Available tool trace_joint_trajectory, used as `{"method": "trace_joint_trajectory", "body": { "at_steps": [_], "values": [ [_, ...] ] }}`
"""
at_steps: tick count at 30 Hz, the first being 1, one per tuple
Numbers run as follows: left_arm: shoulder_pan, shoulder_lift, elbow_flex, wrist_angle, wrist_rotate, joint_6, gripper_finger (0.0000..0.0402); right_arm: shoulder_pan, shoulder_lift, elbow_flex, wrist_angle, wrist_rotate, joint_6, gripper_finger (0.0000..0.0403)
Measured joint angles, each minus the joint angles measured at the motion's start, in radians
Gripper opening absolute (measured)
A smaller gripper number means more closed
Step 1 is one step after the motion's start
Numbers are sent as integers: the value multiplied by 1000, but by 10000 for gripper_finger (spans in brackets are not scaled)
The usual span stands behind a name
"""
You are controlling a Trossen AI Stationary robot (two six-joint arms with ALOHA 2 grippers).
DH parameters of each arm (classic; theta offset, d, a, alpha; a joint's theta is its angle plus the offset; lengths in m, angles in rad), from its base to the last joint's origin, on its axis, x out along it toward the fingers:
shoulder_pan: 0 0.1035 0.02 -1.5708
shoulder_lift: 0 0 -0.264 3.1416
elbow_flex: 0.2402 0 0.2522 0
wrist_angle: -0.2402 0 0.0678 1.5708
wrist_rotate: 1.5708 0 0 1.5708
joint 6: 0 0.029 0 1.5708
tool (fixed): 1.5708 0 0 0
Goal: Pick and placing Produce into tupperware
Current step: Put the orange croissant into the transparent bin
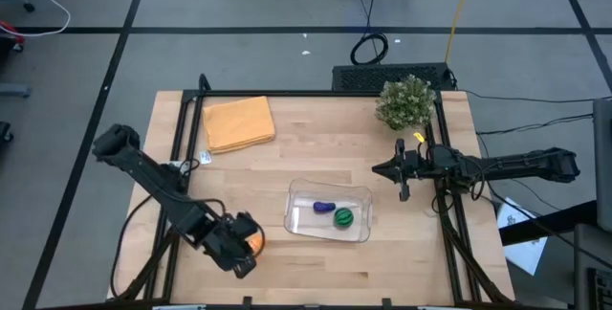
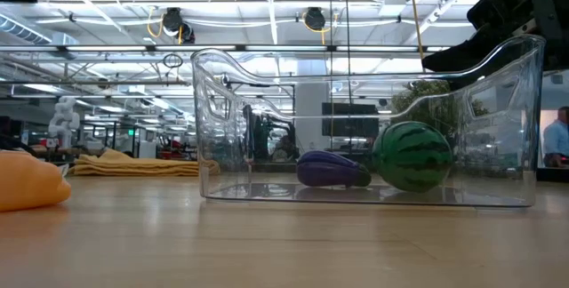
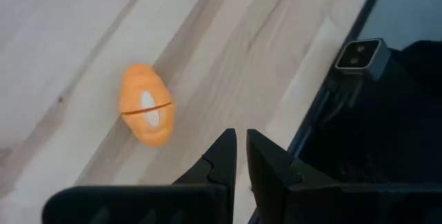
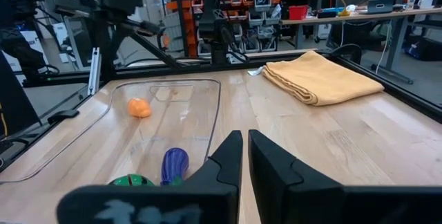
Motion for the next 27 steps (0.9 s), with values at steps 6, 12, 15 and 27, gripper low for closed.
{"method": "trace_joint_trajectory", "body": {
  "at_steps": [6, 12, 15, 27],
  "values": [
    [12, 133, 256, -313, -41, -39, 37, 0, 0, 0, 1, 0, 6, 16],
    [39, 242, 400, -529, 11, -95, 37, 0, 0, 0, 3, 0, 7, 16],
    [55, 271, 411, -532, 69, -94, 37, 0, 0, 0, 4, 0, 7, 16],
    [78, 299, 412, -545, 85, 37, 37, 0, 0, 0, 4, 0, 7, 16]
  ]
}}
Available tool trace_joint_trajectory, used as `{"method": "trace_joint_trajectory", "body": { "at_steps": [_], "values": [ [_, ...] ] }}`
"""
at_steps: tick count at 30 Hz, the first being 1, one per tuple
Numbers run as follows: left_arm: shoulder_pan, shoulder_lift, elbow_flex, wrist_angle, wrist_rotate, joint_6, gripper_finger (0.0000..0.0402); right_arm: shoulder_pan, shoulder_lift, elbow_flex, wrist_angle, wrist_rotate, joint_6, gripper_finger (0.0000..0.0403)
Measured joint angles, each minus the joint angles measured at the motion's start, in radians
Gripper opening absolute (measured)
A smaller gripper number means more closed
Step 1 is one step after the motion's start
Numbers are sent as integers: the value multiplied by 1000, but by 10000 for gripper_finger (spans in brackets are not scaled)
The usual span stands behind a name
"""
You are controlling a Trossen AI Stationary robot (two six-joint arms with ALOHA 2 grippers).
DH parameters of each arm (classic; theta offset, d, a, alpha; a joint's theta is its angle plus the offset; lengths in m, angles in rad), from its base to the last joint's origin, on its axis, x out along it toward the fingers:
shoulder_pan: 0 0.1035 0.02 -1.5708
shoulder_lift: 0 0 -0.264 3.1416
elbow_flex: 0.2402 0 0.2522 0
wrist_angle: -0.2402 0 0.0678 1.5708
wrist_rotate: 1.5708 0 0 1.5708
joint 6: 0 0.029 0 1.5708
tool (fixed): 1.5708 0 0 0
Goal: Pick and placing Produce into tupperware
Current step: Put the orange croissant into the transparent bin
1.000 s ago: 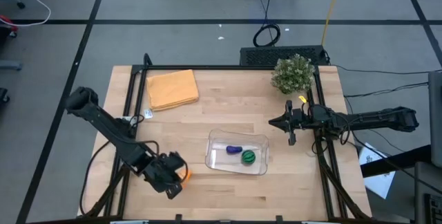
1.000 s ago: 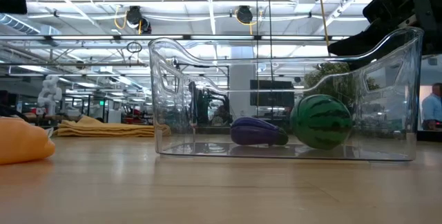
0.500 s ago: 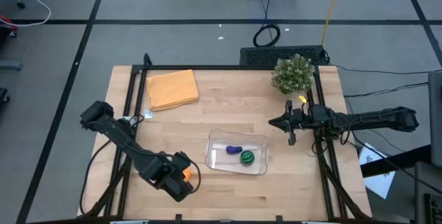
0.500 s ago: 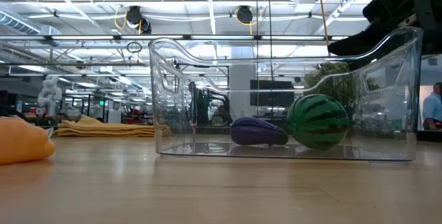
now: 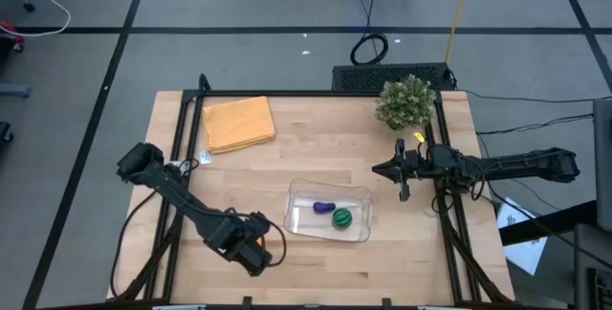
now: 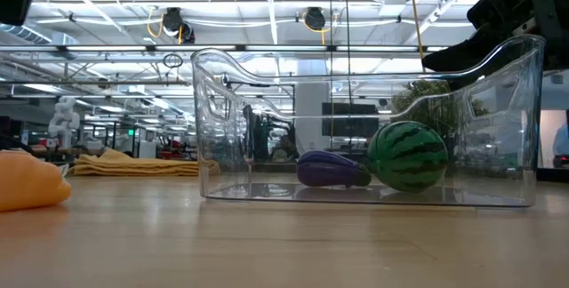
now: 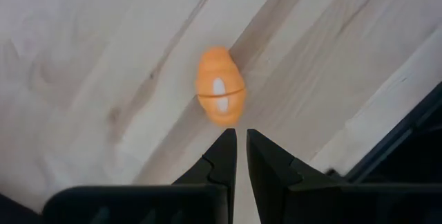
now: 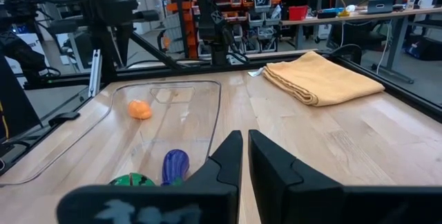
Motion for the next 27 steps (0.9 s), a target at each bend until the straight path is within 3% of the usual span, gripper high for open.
{"method": "trace_joint_trajectory", "body": {
  "at_steps": [3, 20, 27],
  "values": [
    [0, 0, 0, 0, -7, 55, 37, 0, 0, 0, -1, 0, 0, 16],
    [3, 0, -1, 6, -15, 54, 37, 0, 0, 0, -3, 0, 0, 16],
    [2, 0, -57, 7, -2, 39, 37, 0, 0, 0, -4, 0, 0, 16]
  ]
}}
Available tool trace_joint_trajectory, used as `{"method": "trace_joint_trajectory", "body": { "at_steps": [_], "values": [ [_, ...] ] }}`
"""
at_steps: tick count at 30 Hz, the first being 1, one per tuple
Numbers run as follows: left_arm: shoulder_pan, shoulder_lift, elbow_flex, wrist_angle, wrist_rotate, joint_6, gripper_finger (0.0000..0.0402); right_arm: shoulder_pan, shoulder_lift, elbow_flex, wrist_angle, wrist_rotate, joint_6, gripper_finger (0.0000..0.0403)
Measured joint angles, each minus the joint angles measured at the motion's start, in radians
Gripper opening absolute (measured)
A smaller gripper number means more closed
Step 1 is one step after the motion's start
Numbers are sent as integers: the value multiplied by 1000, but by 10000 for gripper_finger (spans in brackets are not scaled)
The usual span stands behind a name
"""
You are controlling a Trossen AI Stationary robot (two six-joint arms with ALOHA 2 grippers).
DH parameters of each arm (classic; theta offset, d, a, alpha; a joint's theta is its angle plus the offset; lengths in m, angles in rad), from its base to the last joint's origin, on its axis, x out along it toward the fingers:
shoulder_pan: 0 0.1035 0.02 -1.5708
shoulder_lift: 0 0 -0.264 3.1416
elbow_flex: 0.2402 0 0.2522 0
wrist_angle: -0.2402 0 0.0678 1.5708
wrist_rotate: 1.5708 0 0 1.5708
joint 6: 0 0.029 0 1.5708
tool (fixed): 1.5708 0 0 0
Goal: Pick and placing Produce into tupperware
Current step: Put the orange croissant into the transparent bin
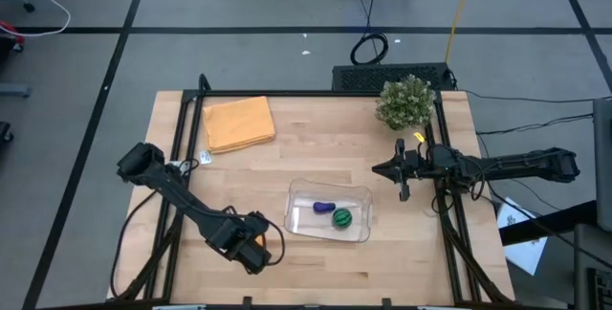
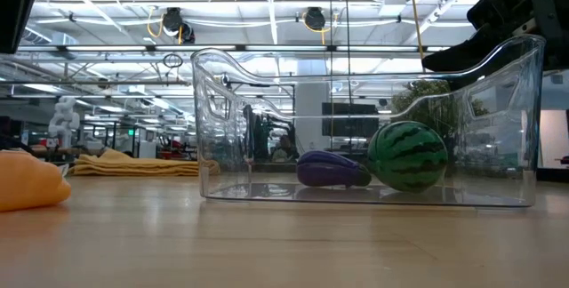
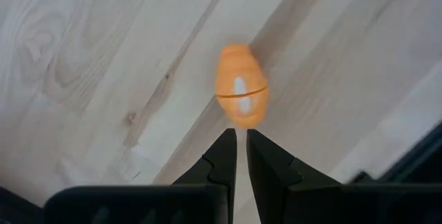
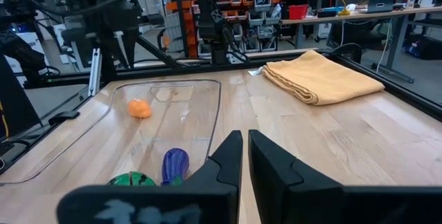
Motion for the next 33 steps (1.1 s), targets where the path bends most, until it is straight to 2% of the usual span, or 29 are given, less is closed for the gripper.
{"method": "trace_joint_trajectory", "body": {
  "at_steps": [12, 19, 23, 30, 33],
  "values": [
    [4, 0, -12, 108, -5, 68, 37, 0, 0, 0, 1, 0, 0, 16],
    [4, 0, -12, 109, -5, 72, 45, 0, 0, 0, 1, 0, 0, 16],
    [4, 0, -12, 110, -4, 68, 89, 0, 0, 0, 1, 0, 0, 16],
    [4, 0, -12, 107, 11, 63, 216, 0, 0, 0, 0, 0, 0, 16],
    [4, 0, -12, 106, 21, 56, 259, 0, 0, 0, 0, 0, 0, 16]
  ]
}}
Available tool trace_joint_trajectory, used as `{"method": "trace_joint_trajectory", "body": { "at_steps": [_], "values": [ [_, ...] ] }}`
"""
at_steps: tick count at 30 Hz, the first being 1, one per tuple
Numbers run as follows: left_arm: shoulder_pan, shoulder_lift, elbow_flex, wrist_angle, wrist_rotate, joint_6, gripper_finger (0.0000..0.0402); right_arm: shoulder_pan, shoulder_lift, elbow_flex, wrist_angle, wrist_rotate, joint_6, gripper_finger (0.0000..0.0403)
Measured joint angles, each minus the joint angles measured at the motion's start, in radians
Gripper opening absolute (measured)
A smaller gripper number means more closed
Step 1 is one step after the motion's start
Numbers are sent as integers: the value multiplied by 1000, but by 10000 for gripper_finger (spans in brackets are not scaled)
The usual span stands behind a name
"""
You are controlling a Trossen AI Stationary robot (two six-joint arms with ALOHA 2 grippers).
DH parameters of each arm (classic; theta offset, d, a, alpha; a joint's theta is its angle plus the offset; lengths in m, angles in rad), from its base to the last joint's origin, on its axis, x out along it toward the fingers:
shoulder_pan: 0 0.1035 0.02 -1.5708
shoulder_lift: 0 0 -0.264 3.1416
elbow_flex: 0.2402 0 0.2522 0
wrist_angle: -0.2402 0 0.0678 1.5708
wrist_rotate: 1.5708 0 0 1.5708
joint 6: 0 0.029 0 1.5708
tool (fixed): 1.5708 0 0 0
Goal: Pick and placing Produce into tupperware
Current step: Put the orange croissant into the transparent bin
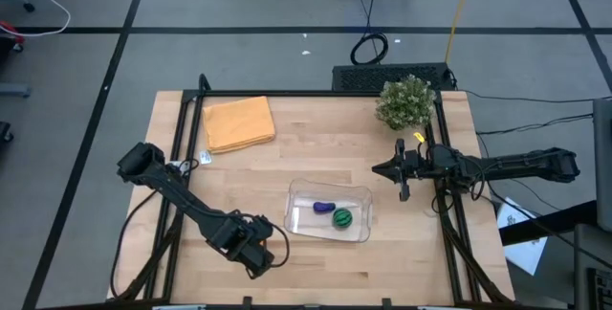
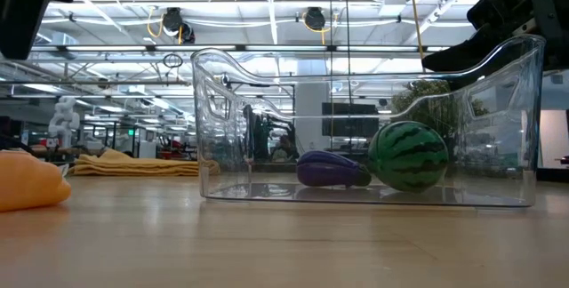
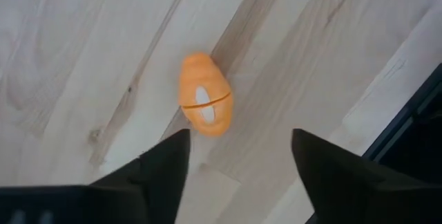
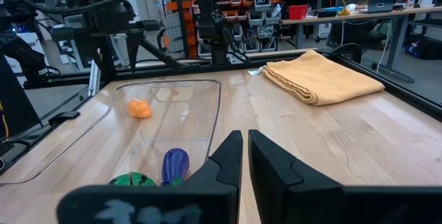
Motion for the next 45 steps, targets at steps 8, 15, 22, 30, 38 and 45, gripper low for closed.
{"method": "trace_joint_trajectory", "body": {
  "at_steps": [8, 15, 22, 30, 38, 45],
  "values": [
    [0, 0, 0, -3, -2, -18, 300, 0, 0, 0, 0, 0, 0, 16],
    [1, 38, 0, -12, -12, -6, 301, 0, 0, 0, 0, 0, 0, 16],
    [8, 70, -3, -9, -41, 5, 301, 0, 0, 0, -1, 0, 4, 16],
    [15, 70, -115, 53, 11, -18, 301, 0, 0, 0, -1, 0, 8, 16],
    [18, 69, -184, 221, 35, -15, 301, 0, 0, 0, -1, 0, 8, 16],
    [22, 69, -224, 243, 30, -20, 301, 0, 0, 0, -1, 0, 8, 16]
  ]
}}
